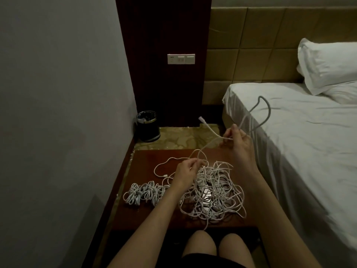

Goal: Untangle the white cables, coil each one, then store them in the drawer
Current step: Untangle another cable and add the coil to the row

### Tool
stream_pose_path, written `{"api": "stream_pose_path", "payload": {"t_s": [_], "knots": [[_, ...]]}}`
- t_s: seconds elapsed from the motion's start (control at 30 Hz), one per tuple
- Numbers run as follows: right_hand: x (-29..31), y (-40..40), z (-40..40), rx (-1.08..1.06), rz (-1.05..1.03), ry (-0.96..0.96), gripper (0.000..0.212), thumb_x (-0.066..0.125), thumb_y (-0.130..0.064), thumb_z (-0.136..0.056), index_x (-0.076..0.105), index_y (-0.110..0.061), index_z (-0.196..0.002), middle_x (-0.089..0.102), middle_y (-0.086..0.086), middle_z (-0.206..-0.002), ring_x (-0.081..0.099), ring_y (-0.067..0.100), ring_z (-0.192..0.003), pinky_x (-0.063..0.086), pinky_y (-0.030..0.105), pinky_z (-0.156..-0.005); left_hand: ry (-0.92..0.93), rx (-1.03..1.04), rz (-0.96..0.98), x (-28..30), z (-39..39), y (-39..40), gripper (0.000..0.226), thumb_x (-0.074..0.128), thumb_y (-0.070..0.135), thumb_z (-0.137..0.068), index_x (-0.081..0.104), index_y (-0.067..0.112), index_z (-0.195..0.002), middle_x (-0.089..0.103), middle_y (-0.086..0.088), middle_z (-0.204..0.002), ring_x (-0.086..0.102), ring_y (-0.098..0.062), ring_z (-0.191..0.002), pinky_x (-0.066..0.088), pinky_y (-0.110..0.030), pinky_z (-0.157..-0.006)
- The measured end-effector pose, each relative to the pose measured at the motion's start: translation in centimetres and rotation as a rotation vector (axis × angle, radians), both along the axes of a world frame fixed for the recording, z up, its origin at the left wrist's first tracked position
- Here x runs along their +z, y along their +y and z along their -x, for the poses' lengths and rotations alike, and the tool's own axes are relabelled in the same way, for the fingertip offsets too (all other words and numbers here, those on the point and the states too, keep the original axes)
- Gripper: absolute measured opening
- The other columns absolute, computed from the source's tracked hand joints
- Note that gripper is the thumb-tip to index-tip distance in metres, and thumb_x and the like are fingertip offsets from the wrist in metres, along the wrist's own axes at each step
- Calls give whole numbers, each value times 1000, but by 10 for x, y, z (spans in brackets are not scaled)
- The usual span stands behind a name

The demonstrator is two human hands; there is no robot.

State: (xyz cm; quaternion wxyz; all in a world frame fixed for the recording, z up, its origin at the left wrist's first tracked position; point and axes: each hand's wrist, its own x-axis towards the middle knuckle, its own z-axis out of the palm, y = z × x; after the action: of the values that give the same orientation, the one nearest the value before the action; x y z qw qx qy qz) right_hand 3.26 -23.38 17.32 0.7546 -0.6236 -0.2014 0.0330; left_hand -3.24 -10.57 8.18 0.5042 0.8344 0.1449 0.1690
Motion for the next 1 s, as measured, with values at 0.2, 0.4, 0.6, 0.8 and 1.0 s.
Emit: {"api": "stream_pose_path", "payload": {"t_s": [0.2, 0.4, 0.6, 0.8, 1.0], "knots": [[-34, -7, -2, 144, 251, 79, 13, 54, -17, -96, 65, -11, -98, 64, 11, -88, 59, 18, -75, 48, 28, -66, -219, 55, -19, 55, -9, 5, 28, 46, 21, -102, 71, 7, -99, 66, 2, -83, 61, -3, -74, 49, -16, -66], [-37, 8, 3, 288, 332, 98, 11, 54, -4, -95, 64, -7, -96, 64, 4, -73, 62, 12, -60, 49, 16, -52, -292, -21, 127, 92, -13, -10, 23, 52, 21, -99, 69, 7, -95, 70, -10, -87, 71, -18, -77, 59, -28, -63], [-36, 16, 6, 180, 303, 76, 40, 41, -26, -103, 58, -6, -73, 54, 5, -60, 50, 17, -53, 41, 28, -53, -352, 14, 120, 85, -8, -12, 25, 63, 33, -92, 67, 14, -107, 66, -3, -107, 64, -9, -96, 51, -16, -78], [-23, 10, -1, 124, 148, 33, 46, 36, -28, -105, 62, -13, -70, 57, -1, -51, 57, 12, -52, 45, 25, -72, -90, -83, 152, 4, 2, -20, 20, 50, 37, -99, 61, 21, -103, 70, 5, -91, 67, -9, -85, 52, -19, -76], [-3, 6, 4, -8, -67, 26, 38, 39, -17, -103, 58, -9, -71, 55, -6, -49, 52, 3, -47, 44, 14, -51, 103, -29, 100, -24, 4, -9, 31, 45, 29, -102, 71, 13, -99, 71, 8, -89, 66, -10, -93, 50, -27, -83]]}}
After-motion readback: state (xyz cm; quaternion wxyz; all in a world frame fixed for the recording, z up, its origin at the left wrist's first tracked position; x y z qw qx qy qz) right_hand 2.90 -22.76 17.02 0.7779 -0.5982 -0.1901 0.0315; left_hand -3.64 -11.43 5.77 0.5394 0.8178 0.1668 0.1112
